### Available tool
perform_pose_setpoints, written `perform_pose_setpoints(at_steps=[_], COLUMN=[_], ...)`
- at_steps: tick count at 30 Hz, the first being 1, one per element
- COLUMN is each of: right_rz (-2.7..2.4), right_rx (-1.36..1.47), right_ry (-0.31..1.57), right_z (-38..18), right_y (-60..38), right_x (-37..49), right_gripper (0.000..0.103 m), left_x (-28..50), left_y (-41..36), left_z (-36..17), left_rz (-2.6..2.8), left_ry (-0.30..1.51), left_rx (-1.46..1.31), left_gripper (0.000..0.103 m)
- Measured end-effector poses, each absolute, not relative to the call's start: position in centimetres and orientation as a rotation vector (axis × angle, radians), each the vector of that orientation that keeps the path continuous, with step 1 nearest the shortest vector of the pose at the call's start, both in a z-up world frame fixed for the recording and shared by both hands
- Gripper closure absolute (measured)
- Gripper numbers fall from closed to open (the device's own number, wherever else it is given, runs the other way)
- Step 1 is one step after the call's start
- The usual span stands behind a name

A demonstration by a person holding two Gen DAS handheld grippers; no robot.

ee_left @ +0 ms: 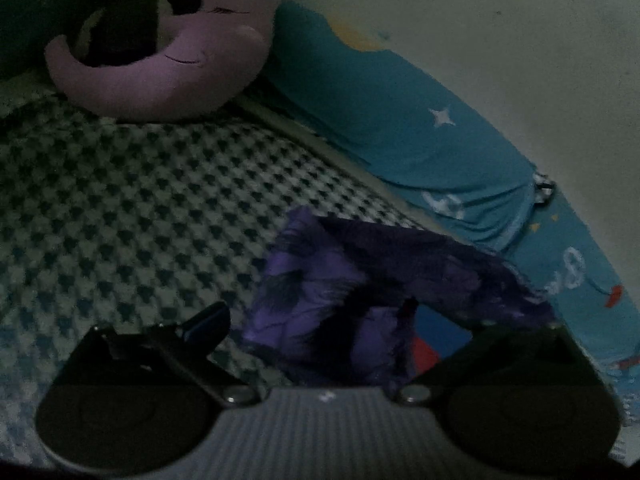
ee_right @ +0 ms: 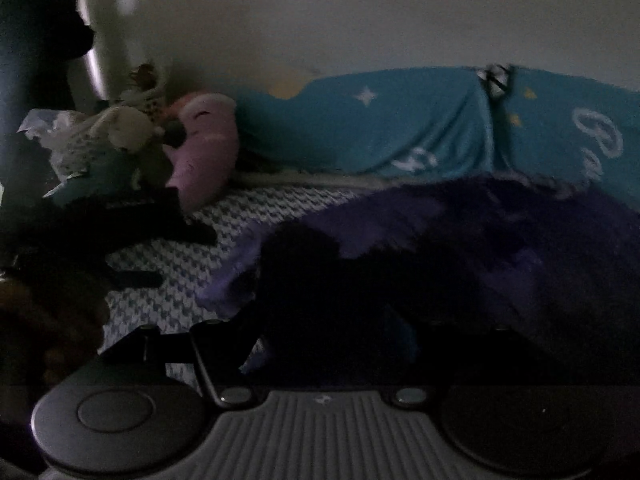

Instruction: Fold clothes

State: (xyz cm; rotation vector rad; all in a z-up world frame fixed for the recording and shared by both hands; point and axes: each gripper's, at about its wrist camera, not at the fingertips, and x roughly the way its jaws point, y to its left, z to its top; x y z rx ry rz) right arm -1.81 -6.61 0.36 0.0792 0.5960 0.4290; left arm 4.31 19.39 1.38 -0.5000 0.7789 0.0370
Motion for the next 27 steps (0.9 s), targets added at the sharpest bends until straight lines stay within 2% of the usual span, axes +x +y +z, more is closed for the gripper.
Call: perform_pose_setpoints(at_steps=[11, 19, 21, 23, 25, 27], right_rz=[0.459, 0.471, 0.467, 0.462, 0.46, 0.462], right_rx=[0.05, 0.035, 0.027, 0.026, 0.047, 0.071], right_ry=[0.598, 0.616, 0.615, 0.613, 0.612, 0.602], right_z=[-0.3, -2.4, -2.7, -2.9, -2.7, -2.3], right_y=[-2.7, -1.4, -1.3, -1.3, -1.7, -2.2], right_x=[1.8, 4.2, 4.7, 5.1, 5.5, 5.7], right_gripper=[0.035, 0.034, 0.045, 0.073, 0.089, 0.093], left_x=[4.4, 4.4, 4.5, 4.6, 4.7, 4.7], left_y=[22.0, 22.3, 22.3, 22.2, 21.9, 21.7], left_z=[0.6, 0.3, 0.2, 0.2, 0.2, 0.1], left_rz=[0.147, 0.175, 0.168, 0.165, 0.166, 0.168], left_ry=[0.832, 0.837, 0.839, 0.837, 0.84, 0.839], left_rx=[-0.618, -0.606, -0.603, -0.591, -0.579, -0.576], left_gripper=[0.0, 0.0, 0.0, 0.0, 0.0, 0.0])
